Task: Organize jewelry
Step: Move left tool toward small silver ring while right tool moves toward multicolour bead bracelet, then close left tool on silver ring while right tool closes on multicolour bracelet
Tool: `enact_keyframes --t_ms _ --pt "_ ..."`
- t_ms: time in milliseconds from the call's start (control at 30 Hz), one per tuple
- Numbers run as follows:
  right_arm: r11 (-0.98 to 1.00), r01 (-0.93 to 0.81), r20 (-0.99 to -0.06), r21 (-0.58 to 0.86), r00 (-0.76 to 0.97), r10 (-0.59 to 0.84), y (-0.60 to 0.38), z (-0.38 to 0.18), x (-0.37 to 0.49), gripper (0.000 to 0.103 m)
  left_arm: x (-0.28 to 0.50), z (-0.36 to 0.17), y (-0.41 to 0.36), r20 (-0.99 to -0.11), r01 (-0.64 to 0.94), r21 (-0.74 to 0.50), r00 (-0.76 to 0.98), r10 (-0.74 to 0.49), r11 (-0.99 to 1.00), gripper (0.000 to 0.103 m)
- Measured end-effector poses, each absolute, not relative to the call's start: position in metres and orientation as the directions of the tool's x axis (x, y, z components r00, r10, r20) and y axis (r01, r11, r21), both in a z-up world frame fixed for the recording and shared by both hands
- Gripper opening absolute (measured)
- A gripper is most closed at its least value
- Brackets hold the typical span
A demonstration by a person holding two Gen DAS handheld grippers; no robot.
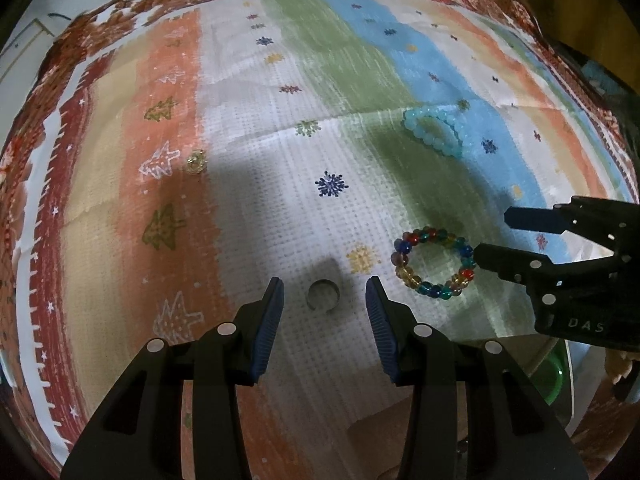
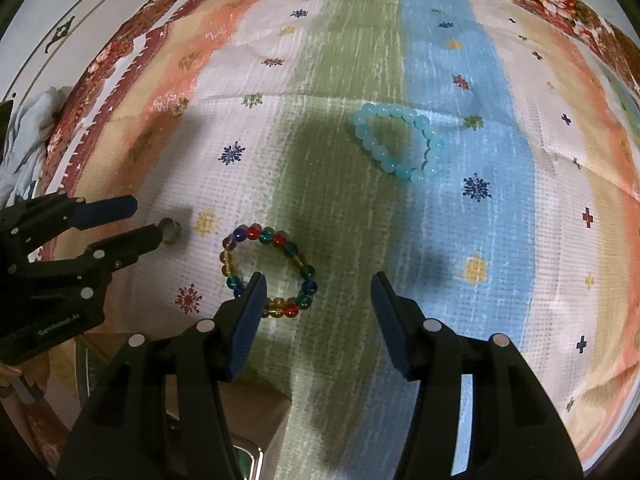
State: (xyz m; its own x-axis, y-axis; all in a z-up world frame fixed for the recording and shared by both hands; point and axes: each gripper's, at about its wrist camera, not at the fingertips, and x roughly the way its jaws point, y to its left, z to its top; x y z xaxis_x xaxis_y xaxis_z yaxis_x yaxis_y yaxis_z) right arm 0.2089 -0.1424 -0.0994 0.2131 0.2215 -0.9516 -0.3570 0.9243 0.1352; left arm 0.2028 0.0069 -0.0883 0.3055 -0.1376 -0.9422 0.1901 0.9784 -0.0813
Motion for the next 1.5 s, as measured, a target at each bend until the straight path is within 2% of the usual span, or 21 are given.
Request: enact_keyframes --t_ms 733,933,1033,1067,1167,1233,1300,1500 --pt "0.927 -0.358 -0.968 0.109 0.175 0.182 -0.131 -0.127 0.228 0.055 0.214 -0.113 -0.003 -0.961 0.222 -0.021 0.263 -0.080 0.975 0.042" --pt "0.921 -0.382 -0.971 0.074 0.184 0.154 -0.126 -0.130 0.225 0.057 0.215 -0.115 -0.002 -0.960 0.232 -0.009 0.269 -0.073 0.973 0.029" --pt "0.919 -0.390 -0.973 0.050 0.189 0.133 -0.123 -0.131 0.223 0.049 0.214 -0.117 -0.003 -0.960 0.242 -0.002 0.270 -0.069 0.970 0.022" --pt "0.918 -0.395 -0.973 0.049 0.189 0.133 -0.122 -0.131 0.223 0.042 0.214 -0.118 -0.004 -0.961 0.244 0.000 0.269 -0.067 0.970 0.021" --pt "0.916 -0.395 -0.972 0.066 0.181 0.148 -0.123 -0.131 0.221 0.027 0.213 -0.117 -0.004 -0.962 0.245 -0.006 0.264 -0.072 0.970 0.021" --pt "0.915 -0.396 -0.972 0.073 0.176 0.154 -0.124 -0.131 0.221 0.023 0.213 -0.117 -0.003 -0.962 0.243 -0.010 0.263 -0.075 0.970 0.020" --pt "0.913 -0.399 -0.972 0.080 0.172 0.160 -0.124 -0.131 0.219 0.013 0.212 -0.117 -0.003 -0.961 0.240 -0.013 0.264 -0.078 0.971 0.020" --pt "0.911 -0.401 -0.969 0.100 0.168 0.181 -0.126 -0.126 0.220 0.011 0.211 -0.112 0.000 -0.957 0.230 -0.039 0.271 -0.103 0.972 0.020"
